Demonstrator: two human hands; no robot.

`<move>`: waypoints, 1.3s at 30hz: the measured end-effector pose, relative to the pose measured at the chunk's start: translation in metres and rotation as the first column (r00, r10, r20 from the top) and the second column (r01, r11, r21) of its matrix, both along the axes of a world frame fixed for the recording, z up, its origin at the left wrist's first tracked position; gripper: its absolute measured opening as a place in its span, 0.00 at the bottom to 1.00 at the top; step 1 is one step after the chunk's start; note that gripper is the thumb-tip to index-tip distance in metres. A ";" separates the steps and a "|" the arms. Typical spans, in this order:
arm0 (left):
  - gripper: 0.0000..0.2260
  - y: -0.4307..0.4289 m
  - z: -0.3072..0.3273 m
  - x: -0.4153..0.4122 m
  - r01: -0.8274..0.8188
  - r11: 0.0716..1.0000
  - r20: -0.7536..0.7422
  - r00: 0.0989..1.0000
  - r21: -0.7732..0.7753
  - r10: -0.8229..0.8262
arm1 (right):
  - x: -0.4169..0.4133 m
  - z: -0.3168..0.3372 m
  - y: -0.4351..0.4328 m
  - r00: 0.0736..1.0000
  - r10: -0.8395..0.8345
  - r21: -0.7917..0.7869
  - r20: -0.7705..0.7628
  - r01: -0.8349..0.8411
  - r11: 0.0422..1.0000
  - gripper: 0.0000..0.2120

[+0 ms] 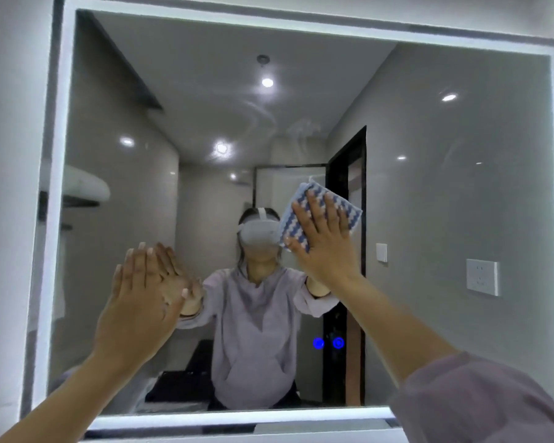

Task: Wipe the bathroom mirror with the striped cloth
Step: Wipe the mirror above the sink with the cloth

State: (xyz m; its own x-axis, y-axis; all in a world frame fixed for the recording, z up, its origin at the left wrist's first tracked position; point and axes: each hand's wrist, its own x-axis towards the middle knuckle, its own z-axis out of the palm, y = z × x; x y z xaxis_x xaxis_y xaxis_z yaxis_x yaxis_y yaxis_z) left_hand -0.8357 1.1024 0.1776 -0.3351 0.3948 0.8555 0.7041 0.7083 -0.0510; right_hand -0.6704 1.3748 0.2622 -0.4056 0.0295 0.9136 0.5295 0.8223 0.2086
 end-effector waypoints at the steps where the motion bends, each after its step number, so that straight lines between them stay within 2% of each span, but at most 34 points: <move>1: 0.44 0.004 0.001 0.007 0.012 1.000 -0.003 1.000 0.004 -0.012 | 0.001 0.000 0.000 1.000 0.008 0.011 0.004 -0.008 1.000 0.33; 12: 0.40 0.033 0.027 0.041 0.090 0.996 -0.060 0.994 0.024 -0.089 | 0.006 0.001 0.001 0.999 0.022 0.010 0.036 -0.023 1.000 0.32; 16: 0.39 0.041 0.042 0.046 0.091 0.995 -0.136 0.987 0.030 -0.086 | 0.006 -0.001 -0.001 0.999 0.022 0.007 0.026 -0.022 1.000 0.32; 22: 0.45 0.054 0.043 0.017 0.045 0.998 -0.035 0.998 -0.045 -0.047 | 0.008 0.000 -0.004 0.999 -0.002 0.005 0.037 0.002 1.000 0.33; 24: 0.45 0.057 0.038 0.009 0.084 0.996 -0.017 0.996 -0.013 -0.084 | 0.007 -0.001 -0.005 1.000 0.004 0.007 0.023 -0.004 1.000 0.32; 33: 0.43 0.065 0.031 -0.008 0.165 0.985 -0.080 0.984 0.051 -0.161 | -0.007 0.008 -0.008 0.998 0.000 0.051 -0.057 0.003 0.999 0.32; 39: 0.44 0.066 0.030 -0.009 0.177 0.983 -0.071 0.982 0.052 -0.173 | -0.022 0.035 -0.021 0.999 0.007 0.056 -0.034 -0.005 0.998 0.33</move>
